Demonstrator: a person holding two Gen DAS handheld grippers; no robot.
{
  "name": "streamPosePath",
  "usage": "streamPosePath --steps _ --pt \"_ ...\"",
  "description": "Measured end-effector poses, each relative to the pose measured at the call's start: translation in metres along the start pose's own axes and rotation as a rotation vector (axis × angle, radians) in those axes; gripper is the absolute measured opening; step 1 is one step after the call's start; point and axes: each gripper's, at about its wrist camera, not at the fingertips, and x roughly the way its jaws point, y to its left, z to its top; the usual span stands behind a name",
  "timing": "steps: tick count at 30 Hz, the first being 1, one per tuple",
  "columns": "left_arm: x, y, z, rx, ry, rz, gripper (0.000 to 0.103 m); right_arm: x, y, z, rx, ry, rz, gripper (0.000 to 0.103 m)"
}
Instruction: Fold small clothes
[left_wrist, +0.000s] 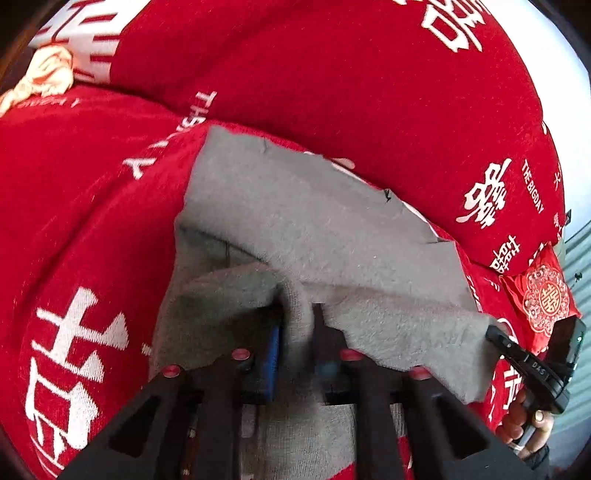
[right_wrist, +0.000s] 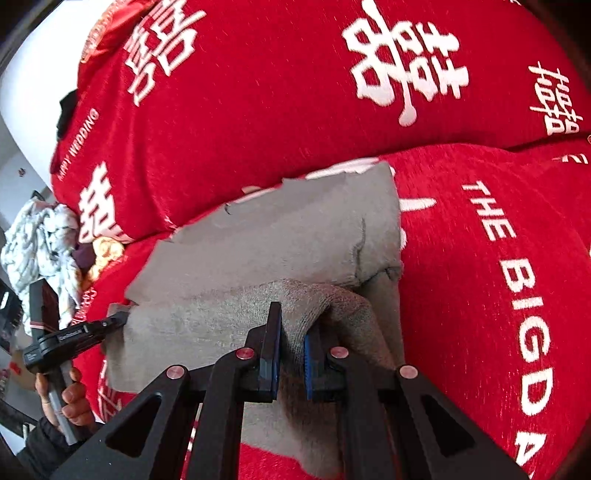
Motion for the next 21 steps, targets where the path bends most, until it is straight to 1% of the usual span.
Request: streamPosePath --steps 1,2,3,4,6,8,11,14,15,16,17,18,21 --pt "-0.003 0.003 -0.002 -0.015 -0.002 -0.030 0.066 0.002 -0.002 0.000 0.008 0.008 -0.001 0.017" --pt "-0.009 0.005 -0.004 -0.027 -0.018 -0.039 0.076 0.002 -0.004 -0.001 0.016 0.022 0.002 0.021" --pt "-0.017 0.007 -0.008 -0.038 -0.049 -0.029 0.087 0.000 -0.006 -0.002 0.022 0.023 0.007 0.031" --pt "-0.028 0.008 -0.013 -0.036 -0.086 -0.022 0.087 -0.004 -0.008 -0.005 0.029 0.018 0.008 0.049" --pt "-0.040 0.009 -0.023 -0.023 -0.093 -0.048 0.087 -0.019 -0.012 -0.014 0.038 -0.011 0.006 0.068" --pt "-0.045 0.009 -0.036 -0.009 -0.083 -0.054 0.087 -0.033 -0.016 -0.027 0.034 -0.036 0.007 0.069" --pt "-0.041 0.002 -0.056 0.046 -0.043 -0.040 0.087 -0.040 -0.019 -0.044 0.030 -0.013 0.013 0.068" --pt "-0.030 -0.003 -0.069 0.056 -0.007 -0.024 0.086 -0.038 -0.021 -0.055 0.026 0.005 0.006 0.066" --pt "-0.027 -0.004 -0.070 0.048 0.002 -0.028 0.079 -0.037 -0.021 -0.056 0.025 0.008 0.001 0.062" --pt "-0.027 -0.004 -0.071 0.041 0.003 -0.026 0.071 -0.036 -0.020 -0.057 0.024 0.010 -0.004 0.061" --pt "-0.028 -0.005 -0.071 0.036 0.000 -0.026 0.069 -0.038 -0.018 -0.057 0.027 0.007 0.004 0.060" --pt "-0.030 -0.004 -0.072 0.026 0.001 -0.036 0.069 -0.041 -0.018 -0.056 0.033 0.004 0.012 0.053" --pt "-0.039 0.000 -0.074 0.009 -0.016 -0.057 0.069 -0.055 -0.013 -0.058 0.042 -0.034 0.056 0.052"
